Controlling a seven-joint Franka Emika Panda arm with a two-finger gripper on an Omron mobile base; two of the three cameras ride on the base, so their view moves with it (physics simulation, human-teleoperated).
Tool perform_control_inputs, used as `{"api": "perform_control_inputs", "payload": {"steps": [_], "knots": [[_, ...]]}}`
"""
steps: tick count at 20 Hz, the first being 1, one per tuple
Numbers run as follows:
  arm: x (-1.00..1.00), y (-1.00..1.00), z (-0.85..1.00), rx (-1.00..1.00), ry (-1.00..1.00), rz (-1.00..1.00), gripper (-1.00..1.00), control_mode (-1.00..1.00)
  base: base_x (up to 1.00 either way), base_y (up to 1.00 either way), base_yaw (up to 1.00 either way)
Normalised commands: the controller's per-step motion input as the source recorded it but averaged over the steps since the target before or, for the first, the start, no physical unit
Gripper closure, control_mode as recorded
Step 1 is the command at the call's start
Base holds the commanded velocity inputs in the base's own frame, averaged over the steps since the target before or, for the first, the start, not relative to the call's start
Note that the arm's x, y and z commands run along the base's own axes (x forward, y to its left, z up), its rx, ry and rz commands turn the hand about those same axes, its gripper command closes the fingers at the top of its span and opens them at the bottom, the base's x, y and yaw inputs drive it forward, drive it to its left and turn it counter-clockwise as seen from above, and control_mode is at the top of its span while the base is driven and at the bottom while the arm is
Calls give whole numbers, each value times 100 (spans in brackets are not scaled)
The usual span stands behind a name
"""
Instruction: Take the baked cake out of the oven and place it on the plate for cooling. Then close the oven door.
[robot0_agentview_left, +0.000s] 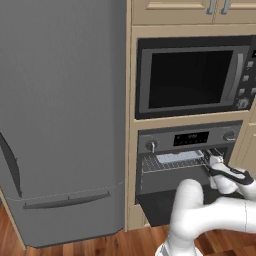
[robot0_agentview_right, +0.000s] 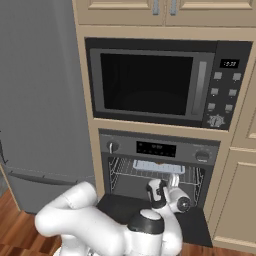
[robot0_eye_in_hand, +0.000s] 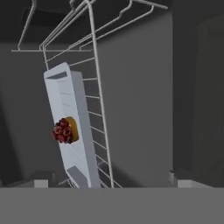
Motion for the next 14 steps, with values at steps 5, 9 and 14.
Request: {"api": "perform_control_inputs", "payload": {"steps": [5, 9, 14], "knots": [[63, 0, -14, 1, 0, 0, -100, -100, 0, 0, 0], [54, 0, -14, 0, 0, 0, -100, -100, 0, 0, 0], [34, 0, -18, 0, 0, 0, -100, -100, 0, 0, 0]]}}
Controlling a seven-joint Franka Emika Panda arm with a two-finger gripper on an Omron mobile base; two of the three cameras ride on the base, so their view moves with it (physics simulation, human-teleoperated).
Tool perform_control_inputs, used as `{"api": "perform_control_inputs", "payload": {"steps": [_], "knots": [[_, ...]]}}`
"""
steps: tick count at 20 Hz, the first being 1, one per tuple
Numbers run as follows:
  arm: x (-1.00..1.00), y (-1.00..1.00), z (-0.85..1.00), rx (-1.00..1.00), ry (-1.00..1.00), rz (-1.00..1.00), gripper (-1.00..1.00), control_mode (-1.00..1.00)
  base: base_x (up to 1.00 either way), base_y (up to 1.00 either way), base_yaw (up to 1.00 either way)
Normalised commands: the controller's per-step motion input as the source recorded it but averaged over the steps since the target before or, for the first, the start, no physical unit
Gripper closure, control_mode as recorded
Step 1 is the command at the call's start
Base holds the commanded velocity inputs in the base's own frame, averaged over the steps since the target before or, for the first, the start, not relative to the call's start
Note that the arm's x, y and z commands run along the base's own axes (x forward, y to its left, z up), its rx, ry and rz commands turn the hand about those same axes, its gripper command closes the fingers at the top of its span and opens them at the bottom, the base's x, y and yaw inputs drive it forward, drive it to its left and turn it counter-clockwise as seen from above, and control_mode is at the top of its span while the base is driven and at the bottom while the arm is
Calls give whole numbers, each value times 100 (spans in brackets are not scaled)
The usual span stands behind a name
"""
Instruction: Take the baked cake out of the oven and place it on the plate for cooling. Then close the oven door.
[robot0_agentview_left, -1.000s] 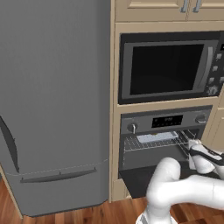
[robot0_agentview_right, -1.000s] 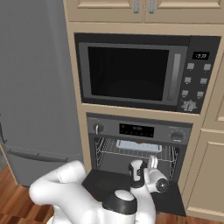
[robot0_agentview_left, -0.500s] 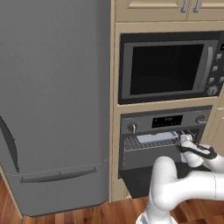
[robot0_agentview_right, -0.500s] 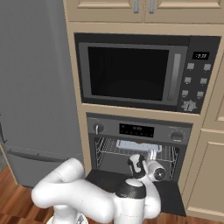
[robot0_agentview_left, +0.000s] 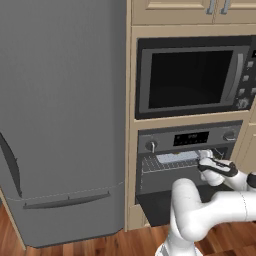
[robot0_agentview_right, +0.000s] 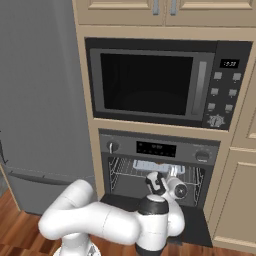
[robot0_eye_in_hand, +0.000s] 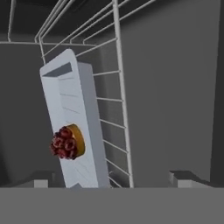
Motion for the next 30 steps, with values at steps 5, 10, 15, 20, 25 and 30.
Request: {"api": "perform_control_inputs", "payload": {"steps": [5, 10, 15, 20, 25, 30], "knots": [[8, 0, -40, 0, 0, 0, -100, -100, 0, 0, 0], [0, 0, -37, 0, 0, 0, -100, -100, 0, 0, 0], [0, 0, -21, 0, 0, 0, -100, -100, 0, 0, 0], [0, 0, -19, 0, 0, 0, -100, -100, 0, 0, 0], [0, 0, -22, 0, 0, 0, -100, -100, 0, 0, 0], [1, 0, -9, 0, 0, 0, -100, -100, 0, 0, 0]]}}
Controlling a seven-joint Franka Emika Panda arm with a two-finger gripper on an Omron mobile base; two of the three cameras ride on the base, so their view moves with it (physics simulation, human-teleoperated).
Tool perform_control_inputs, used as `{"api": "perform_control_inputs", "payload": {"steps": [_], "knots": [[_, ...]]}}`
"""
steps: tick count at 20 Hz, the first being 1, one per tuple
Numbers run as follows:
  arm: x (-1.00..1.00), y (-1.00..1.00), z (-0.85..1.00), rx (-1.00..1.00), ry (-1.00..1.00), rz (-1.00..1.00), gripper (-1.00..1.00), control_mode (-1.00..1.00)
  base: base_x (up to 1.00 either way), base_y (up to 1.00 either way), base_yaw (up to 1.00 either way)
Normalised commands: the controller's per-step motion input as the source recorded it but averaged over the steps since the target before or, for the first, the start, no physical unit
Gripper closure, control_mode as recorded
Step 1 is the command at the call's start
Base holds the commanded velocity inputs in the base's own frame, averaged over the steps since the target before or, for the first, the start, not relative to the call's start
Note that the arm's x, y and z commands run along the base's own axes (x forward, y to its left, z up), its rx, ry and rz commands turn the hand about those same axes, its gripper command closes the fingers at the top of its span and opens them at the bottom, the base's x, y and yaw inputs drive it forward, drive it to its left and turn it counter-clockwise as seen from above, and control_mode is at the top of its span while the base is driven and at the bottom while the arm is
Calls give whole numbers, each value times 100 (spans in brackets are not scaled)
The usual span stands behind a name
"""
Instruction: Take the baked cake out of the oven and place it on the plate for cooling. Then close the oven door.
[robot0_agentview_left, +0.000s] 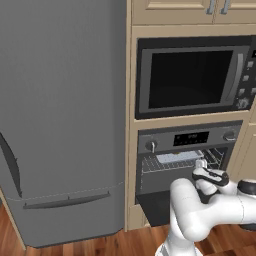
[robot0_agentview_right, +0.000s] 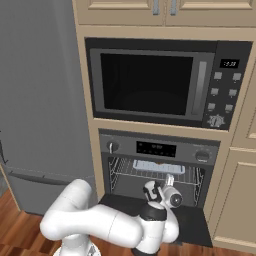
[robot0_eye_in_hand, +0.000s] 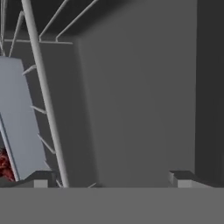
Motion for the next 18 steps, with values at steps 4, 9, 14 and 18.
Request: {"api": "perform_control_inputs", "payload": {"steps": [4, 9, 14, 18], "knots": [[0, 0, -11, 0, 0, 0, -100, -100, 0, 0, 0], [0, 16, -2, 0, 0, 3, -100, -100, 0, 0, 0], [1, 33, -5, 0, 0, 8, -100, -100, 0, 0, 0], [0, 19, 0, 0, -1, 7, -100, -100, 0, 0, 0]]}}
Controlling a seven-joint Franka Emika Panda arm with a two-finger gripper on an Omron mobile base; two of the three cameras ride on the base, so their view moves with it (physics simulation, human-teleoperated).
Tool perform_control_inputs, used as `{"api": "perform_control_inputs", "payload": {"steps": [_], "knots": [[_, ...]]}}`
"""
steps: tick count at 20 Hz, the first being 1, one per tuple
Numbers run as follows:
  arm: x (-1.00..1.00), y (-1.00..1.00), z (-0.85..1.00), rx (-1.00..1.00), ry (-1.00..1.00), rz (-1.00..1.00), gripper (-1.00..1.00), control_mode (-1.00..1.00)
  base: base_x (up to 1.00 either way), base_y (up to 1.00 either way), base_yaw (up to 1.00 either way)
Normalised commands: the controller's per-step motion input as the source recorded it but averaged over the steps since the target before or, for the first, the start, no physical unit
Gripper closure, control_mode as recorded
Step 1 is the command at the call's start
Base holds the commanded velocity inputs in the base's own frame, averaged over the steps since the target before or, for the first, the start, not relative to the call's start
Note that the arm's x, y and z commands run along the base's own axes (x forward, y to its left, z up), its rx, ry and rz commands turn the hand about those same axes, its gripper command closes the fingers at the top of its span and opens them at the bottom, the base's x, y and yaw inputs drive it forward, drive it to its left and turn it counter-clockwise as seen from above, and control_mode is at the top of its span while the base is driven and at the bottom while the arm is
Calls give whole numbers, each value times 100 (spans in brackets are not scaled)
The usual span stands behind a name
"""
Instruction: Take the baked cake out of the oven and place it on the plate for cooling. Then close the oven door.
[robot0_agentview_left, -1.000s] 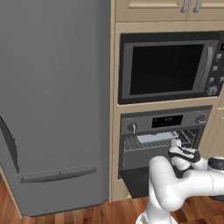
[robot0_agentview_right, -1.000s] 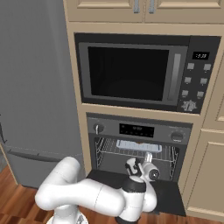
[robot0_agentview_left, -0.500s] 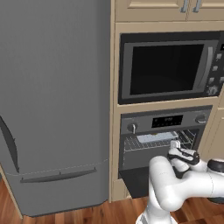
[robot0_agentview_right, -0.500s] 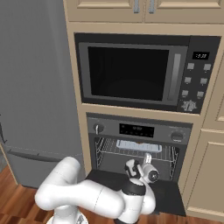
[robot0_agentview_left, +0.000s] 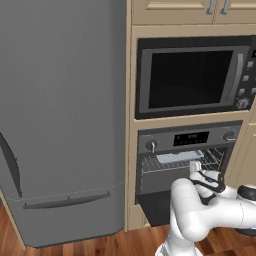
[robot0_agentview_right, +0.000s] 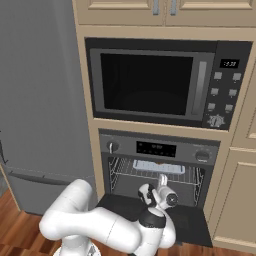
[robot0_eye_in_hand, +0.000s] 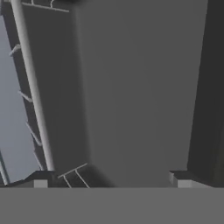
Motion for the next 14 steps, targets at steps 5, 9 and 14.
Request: {"api": "perform_control_inputs", "payload": {"steps": [5, 9, 14], "knots": [[0, 0, 2, 0, -6, 1, -100, -100, 0, 0, 0], [0, 0, 3, 0, -9, 0, -100, -100, 0, 0, 0], [5, 0, 0, 0, -4, 0, -100, -100, 0, 0, 0]]}}
